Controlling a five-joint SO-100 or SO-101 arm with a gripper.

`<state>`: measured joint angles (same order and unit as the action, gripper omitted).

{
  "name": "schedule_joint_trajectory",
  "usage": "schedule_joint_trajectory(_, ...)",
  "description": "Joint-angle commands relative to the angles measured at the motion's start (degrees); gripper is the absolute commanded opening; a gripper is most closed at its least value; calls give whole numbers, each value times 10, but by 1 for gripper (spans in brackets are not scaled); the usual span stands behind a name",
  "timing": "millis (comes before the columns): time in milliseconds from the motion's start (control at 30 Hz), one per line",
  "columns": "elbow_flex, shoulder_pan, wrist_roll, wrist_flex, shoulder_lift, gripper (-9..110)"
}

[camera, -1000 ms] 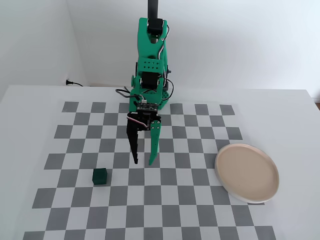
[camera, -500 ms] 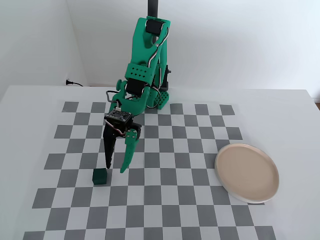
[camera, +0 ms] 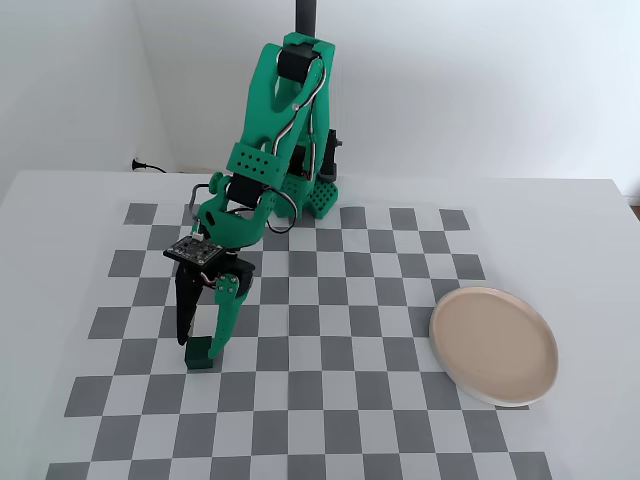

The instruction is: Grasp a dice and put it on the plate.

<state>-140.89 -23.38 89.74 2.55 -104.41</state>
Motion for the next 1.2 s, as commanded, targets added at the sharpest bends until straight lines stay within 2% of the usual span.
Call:
schedule_joint_trajectory(0,51,-7,-3,-18,6,15)
schedule_joint_trajectory(1167,48,3,8,-75,131,17)
